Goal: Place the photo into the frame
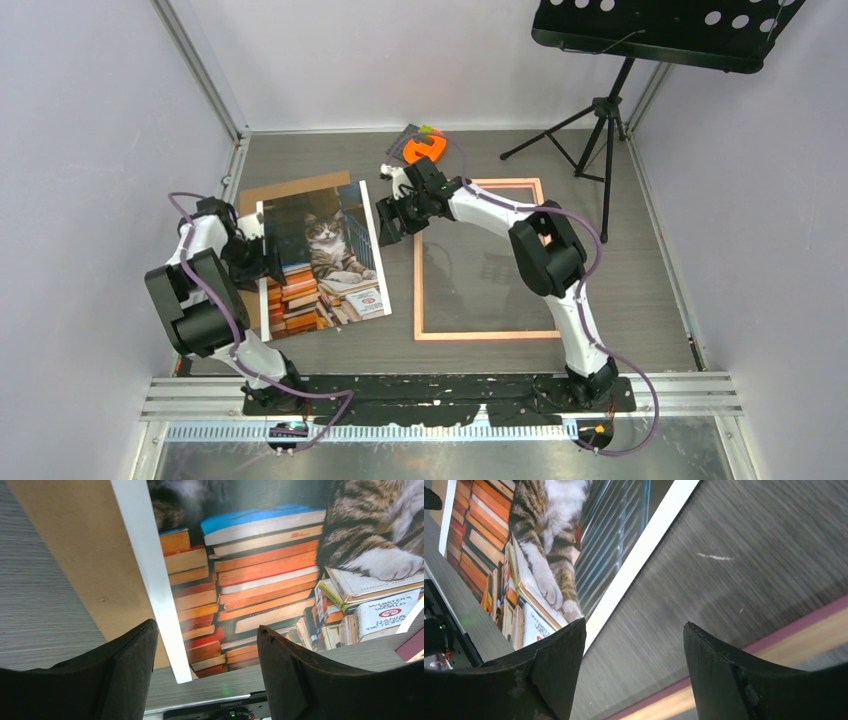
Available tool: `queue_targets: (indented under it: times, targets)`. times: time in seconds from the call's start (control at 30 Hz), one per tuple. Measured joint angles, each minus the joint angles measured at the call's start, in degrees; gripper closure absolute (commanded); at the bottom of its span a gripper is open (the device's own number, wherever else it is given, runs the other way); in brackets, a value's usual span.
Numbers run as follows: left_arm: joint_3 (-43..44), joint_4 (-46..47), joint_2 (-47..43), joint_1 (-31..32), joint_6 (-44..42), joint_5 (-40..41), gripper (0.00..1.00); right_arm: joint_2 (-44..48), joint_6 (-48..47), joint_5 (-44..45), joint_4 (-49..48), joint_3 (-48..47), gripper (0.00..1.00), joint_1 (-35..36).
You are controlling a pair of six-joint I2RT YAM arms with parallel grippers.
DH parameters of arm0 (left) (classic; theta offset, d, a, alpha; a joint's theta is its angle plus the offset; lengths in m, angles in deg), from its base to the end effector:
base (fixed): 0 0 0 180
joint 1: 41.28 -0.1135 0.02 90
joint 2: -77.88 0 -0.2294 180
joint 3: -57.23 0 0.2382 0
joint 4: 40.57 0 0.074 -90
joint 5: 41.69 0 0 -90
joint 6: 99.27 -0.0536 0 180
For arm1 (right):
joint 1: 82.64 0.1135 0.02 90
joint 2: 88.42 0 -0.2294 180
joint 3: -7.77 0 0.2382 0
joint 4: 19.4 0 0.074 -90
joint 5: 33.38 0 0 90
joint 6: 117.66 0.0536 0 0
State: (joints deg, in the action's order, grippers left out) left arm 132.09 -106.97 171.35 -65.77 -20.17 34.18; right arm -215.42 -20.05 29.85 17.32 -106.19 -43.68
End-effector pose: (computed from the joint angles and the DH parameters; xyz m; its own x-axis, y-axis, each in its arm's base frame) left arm 0.2517 0.1003 0.1410 -0.9626 -0.2370 -0.1314 -0.2043 0.9533 -0.2224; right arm 0.3494 0.3136 0.1499 -0.6926 -0.4080 -0.5948 -0.7021 0.5704 0.4263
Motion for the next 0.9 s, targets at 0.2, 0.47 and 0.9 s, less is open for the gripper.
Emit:
queue_targets:
  times: [0.2, 0.47, 0.9]
  targets:
    - [2.49, -0.31, 1.49, -1.07, -0.02, 0.0, 0.28, -5.77, 3.19, -2.14, -1.27, -4.66, 0.23, -0.09]
    - [2.71, -0.83, 4.5, -2.05, 0.02, 0.07, 0.29, -8.94, 6.91, -5.11, -3.58, -7.48, 0.25, -0.17]
    - [2.69, -1.27, 5.97, -2.23, 0.0, -1.77, 0.33, -13.05, 17.9, -14.78, -13.53, -7.91, 0.3, -0.15]
